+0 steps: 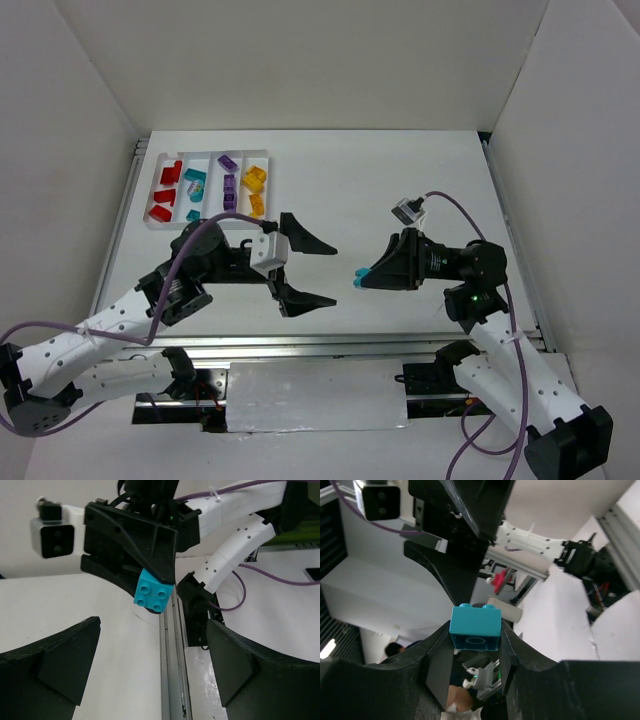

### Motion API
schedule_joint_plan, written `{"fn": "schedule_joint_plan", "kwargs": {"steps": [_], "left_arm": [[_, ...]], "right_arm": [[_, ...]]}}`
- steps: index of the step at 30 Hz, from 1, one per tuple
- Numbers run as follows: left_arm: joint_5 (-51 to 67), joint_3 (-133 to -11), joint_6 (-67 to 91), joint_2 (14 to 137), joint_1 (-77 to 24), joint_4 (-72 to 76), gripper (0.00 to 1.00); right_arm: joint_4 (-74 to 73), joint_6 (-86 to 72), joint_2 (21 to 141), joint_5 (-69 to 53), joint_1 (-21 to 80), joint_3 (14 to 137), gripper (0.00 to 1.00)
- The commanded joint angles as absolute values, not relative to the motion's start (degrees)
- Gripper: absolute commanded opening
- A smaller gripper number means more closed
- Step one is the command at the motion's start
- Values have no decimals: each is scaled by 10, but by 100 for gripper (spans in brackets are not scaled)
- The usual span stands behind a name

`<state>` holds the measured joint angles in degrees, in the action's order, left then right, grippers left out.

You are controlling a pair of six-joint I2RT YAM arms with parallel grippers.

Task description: Sort the legos into containers by color

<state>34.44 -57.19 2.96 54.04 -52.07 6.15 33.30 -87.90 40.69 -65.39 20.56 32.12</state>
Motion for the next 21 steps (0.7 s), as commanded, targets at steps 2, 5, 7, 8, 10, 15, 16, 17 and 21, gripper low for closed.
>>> {"fn": "schedule_joint_plan", "kwargs": {"steps": [2, 5, 7, 8, 10, 15, 16, 17, 21], "left_arm": [[323, -613, -39, 549, -551, 73, 100], [316, -615, -33, 564, -552, 74, 99], [322, -617, -27, 572, -552, 76, 100], [323, -619, -24, 581, -553, 78, 99], [322, -624, -21, 593, -553, 76, 97], [329, -634, -16, 607, -553, 69, 93], [331, -633, -14, 606, -553, 71, 93], [333, -631, -12, 605, -553, 73, 93], [345, -619, -5, 593, -553, 99, 87]], "right_arm": [[412, -941, 423, -649, 232, 336, 0], [368, -904, 425, -637, 246, 360, 0], [353, -888, 428, -632, 252, 367, 0], [366, -891, 434, -631, 257, 369, 0], [373, -891, 441, -629, 260, 373, 0], [377, -880, 467, -620, 275, 380, 0], [380, -882, 474, -619, 277, 380, 0], [385, -882, 478, -618, 279, 380, 0], [398, -881, 504, -618, 283, 383, 0]]}}
